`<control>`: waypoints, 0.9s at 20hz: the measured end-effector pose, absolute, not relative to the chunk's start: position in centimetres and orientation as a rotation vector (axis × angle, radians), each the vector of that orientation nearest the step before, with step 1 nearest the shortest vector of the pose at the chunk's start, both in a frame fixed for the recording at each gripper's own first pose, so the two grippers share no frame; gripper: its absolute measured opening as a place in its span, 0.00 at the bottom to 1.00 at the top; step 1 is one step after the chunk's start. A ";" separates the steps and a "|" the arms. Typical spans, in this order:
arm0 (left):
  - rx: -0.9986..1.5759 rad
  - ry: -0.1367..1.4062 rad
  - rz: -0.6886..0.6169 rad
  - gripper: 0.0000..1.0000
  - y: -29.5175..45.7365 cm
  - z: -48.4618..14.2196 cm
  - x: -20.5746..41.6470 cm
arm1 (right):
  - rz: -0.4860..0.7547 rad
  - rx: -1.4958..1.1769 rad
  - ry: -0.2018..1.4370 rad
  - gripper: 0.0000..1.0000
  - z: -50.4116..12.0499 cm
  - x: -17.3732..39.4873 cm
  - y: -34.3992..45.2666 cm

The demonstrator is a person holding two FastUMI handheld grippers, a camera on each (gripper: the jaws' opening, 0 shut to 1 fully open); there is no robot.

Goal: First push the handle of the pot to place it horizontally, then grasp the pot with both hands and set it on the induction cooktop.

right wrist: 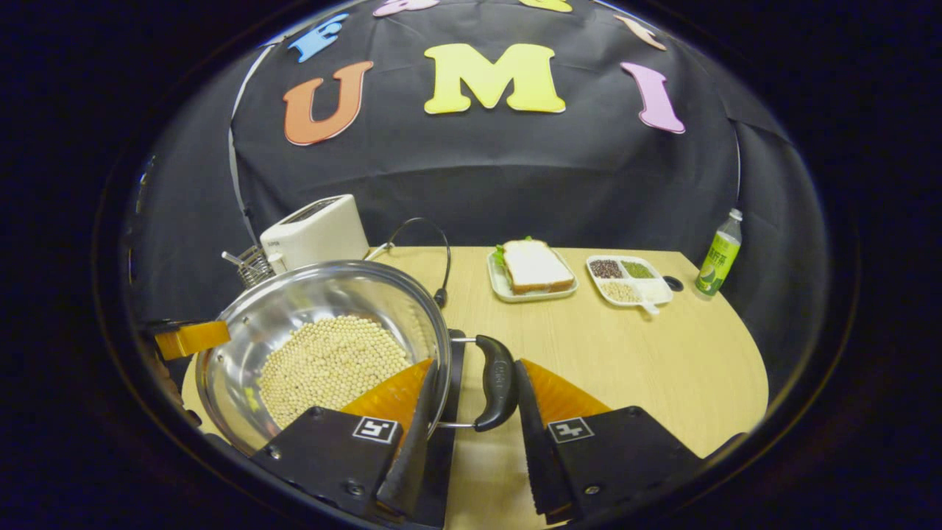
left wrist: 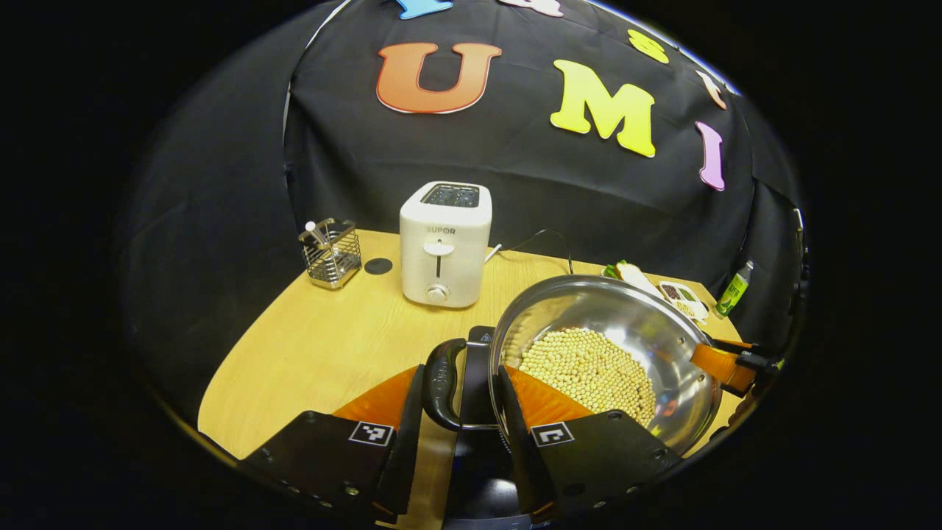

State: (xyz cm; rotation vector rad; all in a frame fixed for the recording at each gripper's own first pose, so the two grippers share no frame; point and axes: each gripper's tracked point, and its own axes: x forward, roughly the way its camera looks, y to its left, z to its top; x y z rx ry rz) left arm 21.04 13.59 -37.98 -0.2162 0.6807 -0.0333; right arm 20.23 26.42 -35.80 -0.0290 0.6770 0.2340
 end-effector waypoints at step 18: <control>-0.227 0.607 -0.030 0.57 13.4 -38.1 20.6 | 0.266 0.033 0.606 0.63 -36.0 20.6 26.6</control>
